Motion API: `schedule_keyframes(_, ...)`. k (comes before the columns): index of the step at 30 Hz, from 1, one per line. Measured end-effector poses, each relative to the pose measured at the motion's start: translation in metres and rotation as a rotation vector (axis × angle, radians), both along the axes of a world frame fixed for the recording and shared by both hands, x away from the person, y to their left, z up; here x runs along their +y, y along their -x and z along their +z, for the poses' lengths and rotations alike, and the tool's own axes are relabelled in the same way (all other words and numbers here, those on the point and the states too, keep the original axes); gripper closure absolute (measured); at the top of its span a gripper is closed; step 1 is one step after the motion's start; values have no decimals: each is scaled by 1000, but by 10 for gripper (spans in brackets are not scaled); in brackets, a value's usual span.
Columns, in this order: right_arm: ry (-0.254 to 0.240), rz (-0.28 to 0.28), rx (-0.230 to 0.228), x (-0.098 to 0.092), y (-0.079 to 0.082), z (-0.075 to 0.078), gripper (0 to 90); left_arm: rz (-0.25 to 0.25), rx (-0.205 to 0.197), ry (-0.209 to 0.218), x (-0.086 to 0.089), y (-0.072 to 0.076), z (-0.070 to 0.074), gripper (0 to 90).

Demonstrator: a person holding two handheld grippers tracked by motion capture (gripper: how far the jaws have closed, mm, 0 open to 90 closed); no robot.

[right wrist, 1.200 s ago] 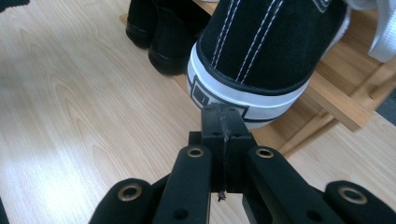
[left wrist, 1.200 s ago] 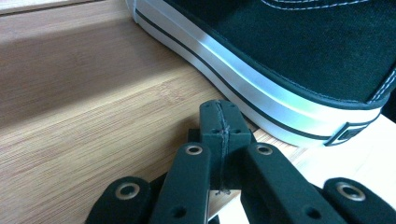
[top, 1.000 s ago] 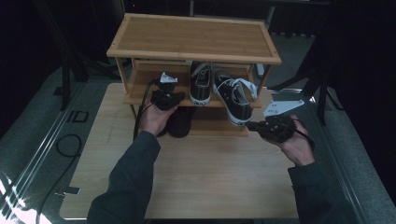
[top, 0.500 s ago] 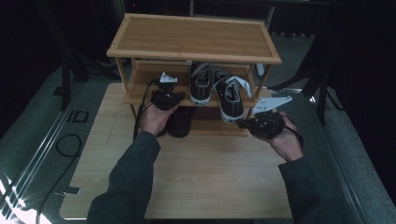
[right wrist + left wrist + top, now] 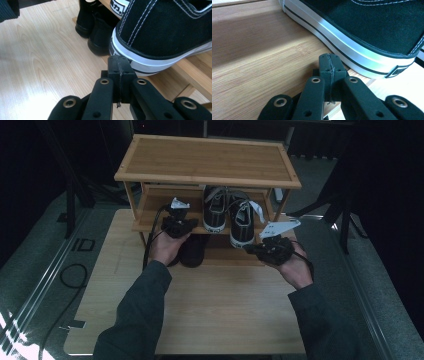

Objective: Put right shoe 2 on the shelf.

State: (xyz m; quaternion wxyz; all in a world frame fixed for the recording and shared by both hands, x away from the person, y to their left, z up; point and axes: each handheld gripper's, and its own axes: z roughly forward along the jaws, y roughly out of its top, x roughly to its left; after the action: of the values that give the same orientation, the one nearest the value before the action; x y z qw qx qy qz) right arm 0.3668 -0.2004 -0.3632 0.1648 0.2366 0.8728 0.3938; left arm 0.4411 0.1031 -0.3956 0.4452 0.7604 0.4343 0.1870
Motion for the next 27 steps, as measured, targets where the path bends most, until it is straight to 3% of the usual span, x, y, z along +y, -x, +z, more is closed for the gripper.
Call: schedule_keyframes(27, -13, -28, -17, 16, -7, 2, 900, 1, 1, 3, 0, 0, 0, 900)
